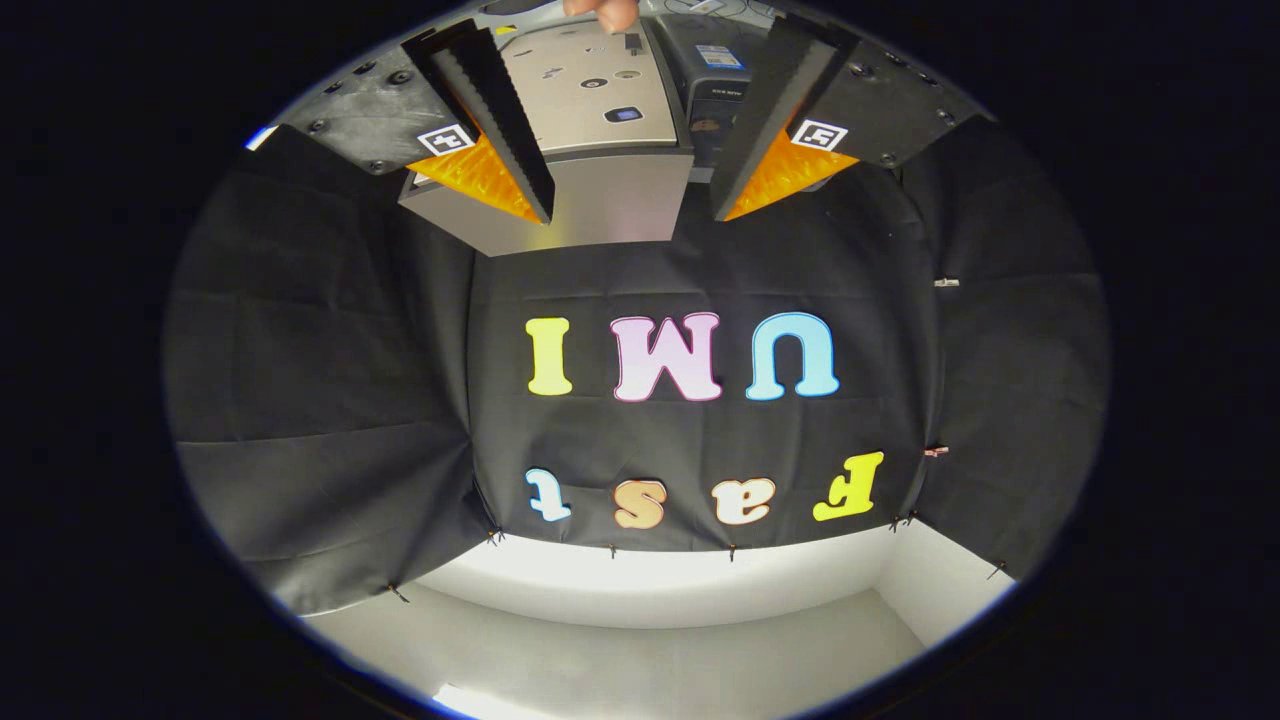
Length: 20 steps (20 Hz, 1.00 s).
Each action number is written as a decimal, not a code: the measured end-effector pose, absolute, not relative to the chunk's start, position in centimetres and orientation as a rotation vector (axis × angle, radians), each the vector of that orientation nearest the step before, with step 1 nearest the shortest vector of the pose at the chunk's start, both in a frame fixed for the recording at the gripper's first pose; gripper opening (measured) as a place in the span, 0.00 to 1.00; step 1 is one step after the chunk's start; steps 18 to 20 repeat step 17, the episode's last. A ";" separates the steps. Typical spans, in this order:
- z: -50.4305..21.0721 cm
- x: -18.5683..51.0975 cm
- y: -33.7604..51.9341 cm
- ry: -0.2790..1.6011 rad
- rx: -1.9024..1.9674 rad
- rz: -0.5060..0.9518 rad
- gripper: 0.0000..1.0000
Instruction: Put the clothes into the washing machine and then close the washing machine lid.
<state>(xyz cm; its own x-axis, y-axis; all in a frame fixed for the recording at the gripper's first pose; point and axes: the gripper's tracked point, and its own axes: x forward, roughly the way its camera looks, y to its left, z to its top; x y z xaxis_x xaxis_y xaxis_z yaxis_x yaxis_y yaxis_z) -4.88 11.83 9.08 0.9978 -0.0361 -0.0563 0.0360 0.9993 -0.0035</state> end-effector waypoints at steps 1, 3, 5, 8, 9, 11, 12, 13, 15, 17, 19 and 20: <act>8.8 -4.8 11.7 0.056 -0.001 -0.034 0.99; 8.6 -4.6 11.4 0.048 -0.001 -0.035 0.99; 8.7 -4.5 11.3 0.037 -0.002 -0.037 0.99; 8.4 -4.4 11.5 0.033 -0.008 -0.031 0.99; 8.3 -4.3 11.5 0.035 -0.008 -0.030 0.99; 8.2 -4.2 11.5 0.036 -0.007 -0.027 0.99; 8.2 -4.2 11.5 0.035 -0.008 -0.028 0.99; 8.3 -4.1 11.4 0.034 -0.010 -0.027 0.99; 8.2 -4.0 11.3 0.032 -0.011 -0.026 0.99; 8.2 -4.0 11.4 0.032 -0.010 -0.025 0.99; 8.2 -4.0 11.4 0.032 -0.010 -0.025 0.99; 8.2 -4.0 11.4 0.032 -0.010 -0.025 0.99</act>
